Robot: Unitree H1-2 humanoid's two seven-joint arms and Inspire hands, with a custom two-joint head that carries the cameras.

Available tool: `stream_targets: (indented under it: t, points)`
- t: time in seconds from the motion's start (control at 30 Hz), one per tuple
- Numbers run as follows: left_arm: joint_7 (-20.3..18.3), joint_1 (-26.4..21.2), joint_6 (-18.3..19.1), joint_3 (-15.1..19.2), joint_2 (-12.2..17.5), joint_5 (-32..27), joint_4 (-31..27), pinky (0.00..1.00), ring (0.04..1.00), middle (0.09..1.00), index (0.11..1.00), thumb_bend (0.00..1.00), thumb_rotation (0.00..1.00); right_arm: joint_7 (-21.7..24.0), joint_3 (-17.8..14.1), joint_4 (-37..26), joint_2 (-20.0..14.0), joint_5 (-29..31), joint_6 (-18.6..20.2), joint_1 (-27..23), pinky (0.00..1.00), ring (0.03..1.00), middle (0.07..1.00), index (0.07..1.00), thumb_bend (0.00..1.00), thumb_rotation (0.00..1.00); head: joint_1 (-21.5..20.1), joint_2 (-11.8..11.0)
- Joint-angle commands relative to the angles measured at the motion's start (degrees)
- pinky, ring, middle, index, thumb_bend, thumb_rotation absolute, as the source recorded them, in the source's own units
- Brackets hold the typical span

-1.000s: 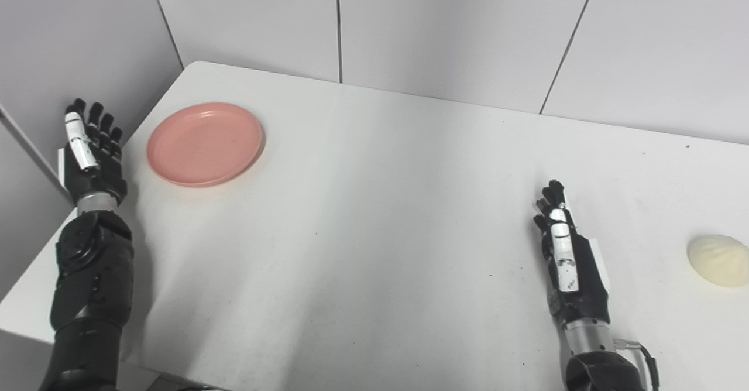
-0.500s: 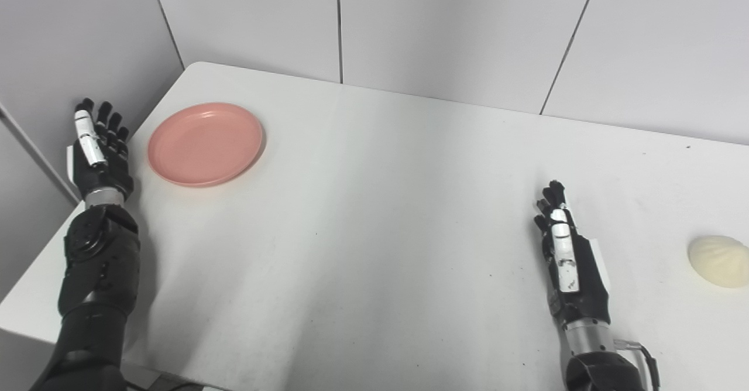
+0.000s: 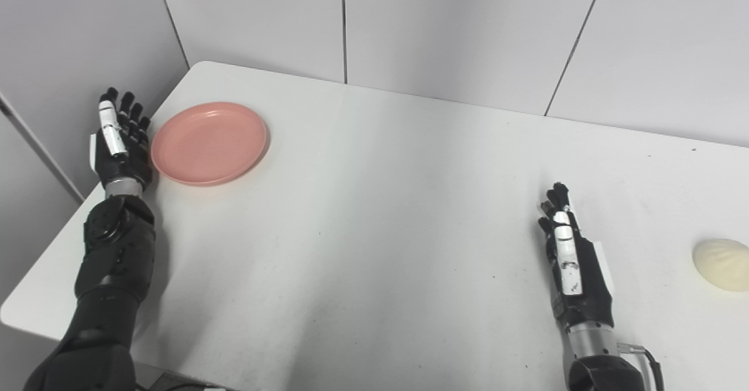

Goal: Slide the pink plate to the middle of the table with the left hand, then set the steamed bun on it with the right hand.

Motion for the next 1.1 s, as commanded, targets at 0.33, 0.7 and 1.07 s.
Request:
stream_targets:
  t: [0.33,0.7,1.07]
  points:
    - [-1.53,0.46,3.51,-4.22,-2.64,1.10,0.95,1.00,0.969,0.956,0.958,0.39,1.00,-0.62,0.00,-0.61,0.10,-0.91,0.98,1.20,1.00,1.000,1.000,1.000,0.23,1.00,-0.77,0.12]
    - [-1.99,0.61,4.73,-6.37,-3.50,1.66,-0.57,1.00,0.963,0.951,0.952,0.39,1.00,-0.69,0.15,-0.78,0.42,-1.21,0.88,1.29,1.00,1.000,1.000,1.000,0.24,1.00,-2.04,0.33]
    - [-3.56,1.18,7.07,-9.50,-4.29,3.36,-3.46,1.00,0.966,0.961,0.960,0.40,1.00,-1.58,0.68,-0.86,1.38,-1.79,1.14,1.30,1.00,1.000,1.000,1.000,0.24,1.00,-5.19,0.44]
